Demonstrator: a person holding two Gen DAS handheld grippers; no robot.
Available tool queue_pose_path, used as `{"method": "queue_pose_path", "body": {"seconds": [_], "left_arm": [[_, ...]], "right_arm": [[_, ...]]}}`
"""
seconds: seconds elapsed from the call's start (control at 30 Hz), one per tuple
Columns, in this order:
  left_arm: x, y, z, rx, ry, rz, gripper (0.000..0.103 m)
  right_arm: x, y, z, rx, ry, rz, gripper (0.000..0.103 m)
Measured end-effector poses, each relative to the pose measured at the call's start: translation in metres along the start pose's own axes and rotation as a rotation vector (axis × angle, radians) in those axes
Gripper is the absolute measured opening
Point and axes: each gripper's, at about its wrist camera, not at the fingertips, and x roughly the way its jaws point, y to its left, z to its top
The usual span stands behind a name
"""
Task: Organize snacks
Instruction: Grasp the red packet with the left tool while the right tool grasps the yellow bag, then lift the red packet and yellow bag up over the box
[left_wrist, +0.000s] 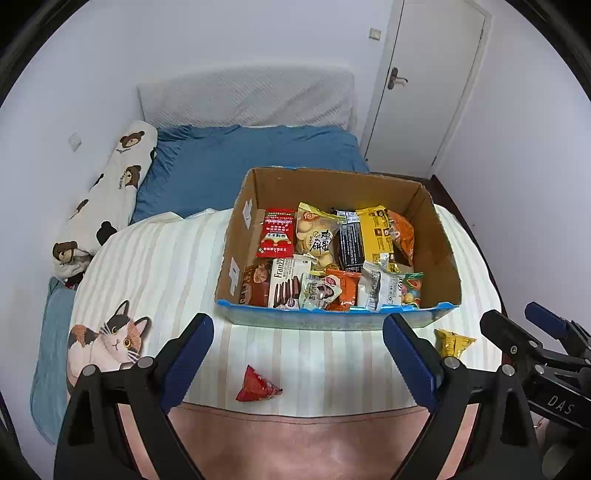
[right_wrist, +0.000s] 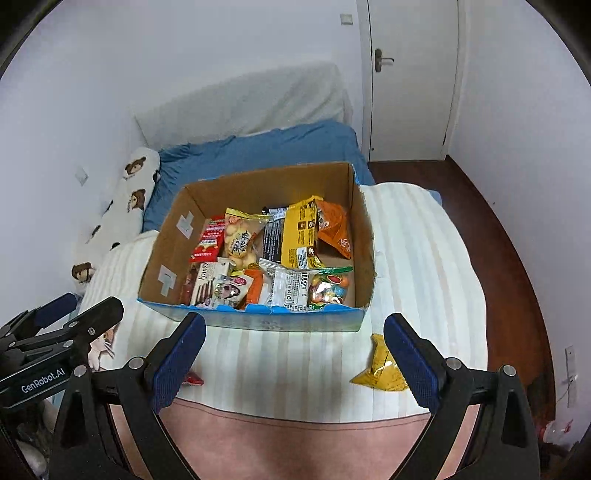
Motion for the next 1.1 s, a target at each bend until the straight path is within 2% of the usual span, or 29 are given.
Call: {"method": "queue_pose_path", "body": {"seconds": [0.13, 0.27, 0.47, 0.6, 0.7, 0.8, 0.83, 0.87, 0.9, 0.93, 1.1], "left_arm": [[-0.008, 0.002, -0.012, -0.01, -0.004, -0.004, 0.094], [0.006, 0.011, -0.031, -0.026, 0.043, 0.015, 0.094], [0.064, 0.033, -0.064, -0.094, 0.189, 0.054, 0.094], [0.107, 0.047, -0.082, -0.151, 0.295, 0.056, 0.094], [0.133, 0.056, -0.093, -0.191, 0.359, 0.06, 0.094], [0.152, 0.067, -0.099, -0.231, 0.399, 0.064, 0.094], [0.156, 0.069, -0.101, -0.241, 0.407, 0.061, 0.094], [0.161, 0.073, -0.103, -0.258, 0.423, 0.055, 0.094], [0.167, 0.077, -0.105, -0.279, 0.439, 0.048, 0.094], [0.169, 0.08, -0.107, -0.291, 0.447, 0.046, 0.094], [0.181, 0.095, -0.116, -0.351, 0.486, 0.033, 0.094]], "right_arm": [[-0.009, -0.007, -0.011, 0.041, 0.004, 0.045, 0.099], [0.001, -0.034, -0.026, 0.125, 0.037, 0.052, 0.099], [0.064, -0.102, -0.055, 0.304, 0.186, 0.007, 0.099], [0.121, -0.144, -0.073, 0.443, 0.298, -0.001, 0.099], [0.15, -0.162, -0.082, 0.509, 0.334, -0.008, 0.099], [0.17, -0.165, -0.085, 0.501, 0.351, -0.032, 0.099], [0.176, -0.165, -0.086, 0.494, 0.352, -0.033, 0.095], [0.179, -0.164, -0.086, 0.49, 0.349, -0.028, 0.079], [0.183, -0.162, -0.087, 0.471, 0.352, -0.043, 0.069], [0.185, -0.16, -0.088, 0.452, 0.355, -0.064, 0.063], [0.178, -0.147, -0.097, 0.399, 0.342, -0.021, 0.059]]}}
